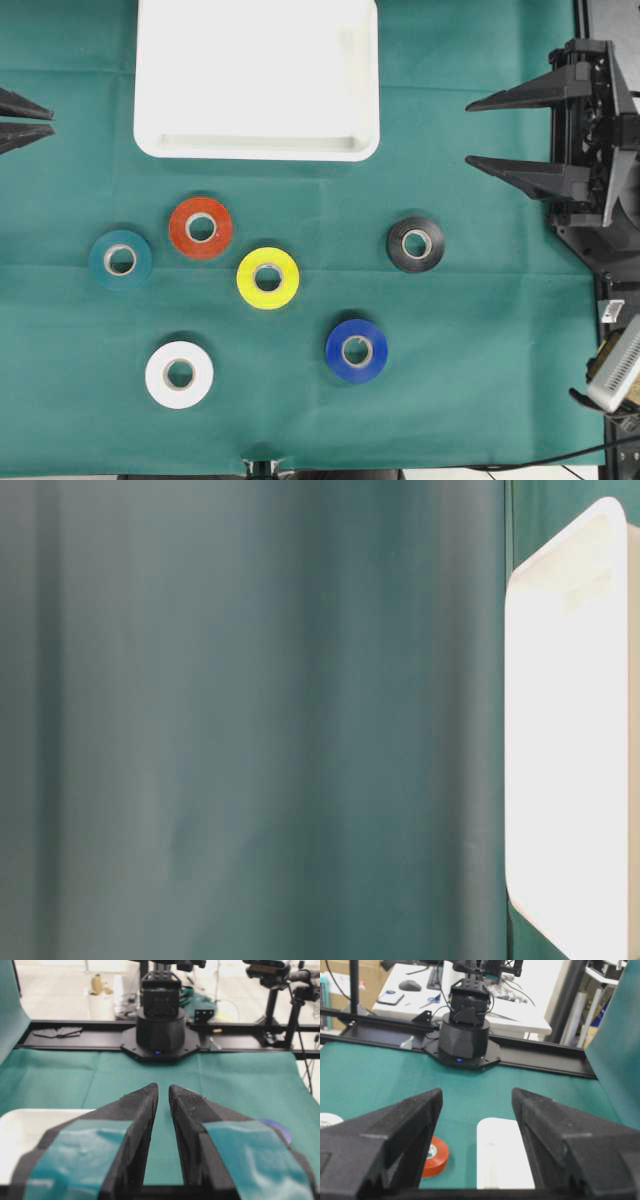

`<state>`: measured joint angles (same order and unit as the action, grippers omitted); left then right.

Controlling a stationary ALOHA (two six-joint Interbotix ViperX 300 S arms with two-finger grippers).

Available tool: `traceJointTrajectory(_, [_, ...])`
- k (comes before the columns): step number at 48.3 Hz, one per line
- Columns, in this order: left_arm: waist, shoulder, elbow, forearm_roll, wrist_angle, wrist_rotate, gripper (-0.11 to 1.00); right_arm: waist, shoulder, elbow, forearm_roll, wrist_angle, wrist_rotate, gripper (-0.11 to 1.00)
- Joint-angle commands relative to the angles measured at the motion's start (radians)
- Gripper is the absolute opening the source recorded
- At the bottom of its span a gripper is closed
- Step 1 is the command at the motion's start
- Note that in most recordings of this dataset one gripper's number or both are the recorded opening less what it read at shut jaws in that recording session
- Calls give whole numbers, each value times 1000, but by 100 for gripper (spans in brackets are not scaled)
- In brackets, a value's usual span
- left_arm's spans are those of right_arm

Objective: Put the tape alternately from left to right into the white case.
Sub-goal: 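Move both grippers forward over the tape rolls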

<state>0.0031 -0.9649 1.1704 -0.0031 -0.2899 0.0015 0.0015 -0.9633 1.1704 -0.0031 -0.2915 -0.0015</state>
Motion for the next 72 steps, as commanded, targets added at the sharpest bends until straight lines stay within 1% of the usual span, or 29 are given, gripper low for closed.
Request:
traceJointTrajectory(1, [-6,11,-6,-21,-14,-6,24,3,3,-6,5,-11,14,24])
traceJointTrajectory(2, [-6,11,-5,-21,-14,-8,24,3,3,-5,5,-11,15,24])
traceJointTrajectory(3, [-6,14,-5,-23,-14,-9,22,3,3,-5,5,-11,18,22])
traceJointTrajectory(6, [-6,15,-6,-23,-12,-12,9,3,5,-5,5,-11,29,9])
traceJointTrajectory(8, [-8,17,-8,-23,-9,-15,3,3,5,-5,5,-9,37,3])
traceJointTrajectory(11, [-6,21,-8,-23,-9,-20,2,3,9,-5,5,-9,46,-5])
traceJointTrajectory(13, [-8,23,-6,-23,-9,-23,2,3,12,-5,5,-11,49,-8])
traceJointTrajectory(20, [-8,32,-5,-26,-9,-25,2,3,29,-6,5,-8,52,-9])
traceJointTrajectory(29, [-8,49,-11,-25,-9,-43,2,-3,41,-9,5,-8,55,-8])
traceJointTrajectory(32, [-8,55,-11,-25,-9,-44,5,-8,43,-8,5,-8,63,-4])
traceJointTrajectory(35, [-8,63,-11,-25,-9,-44,17,-12,44,-5,5,-8,74,3])
traceJointTrajectory(38, [-8,69,-12,-25,-8,-44,32,-17,49,-5,5,-6,89,14])
traceJointTrajectory(41, [-8,74,-14,-26,-8,-44,50,-18,54,-5,5,-6,97,29])
traceJointTrajectory(45, [-8,81,-17,-26,-8,-44,75,-20,61,-8,5,-6,97,53])
traceJointTrajectory(47, [-8,84,-18,-26,-6,-44,84,-20,64,-9,5,-6,97,65])
traceJointTrajectory(48, [-8,87,-21,-25,-5,-44,87,-21,67,-11,5,-6,98,71])
traceJointTrajectory(49, [-8,89,-21,-26,-3,-44,88,-21,69,-11,5,-6,98,75])
traceJointTrajectory(51, [-8,92,-25,-26,2,-44,87,-21,74,-14,5,-6,98,77])
traceJointTrajectory(59, [-8,115,-43,-26,40,-44,87,-25,103,-29,5,18,100,77])
traceJointTrajectory(72, [-8,190,-87,-28,101,-48,87,-37,199,-103,5,95,101,77])
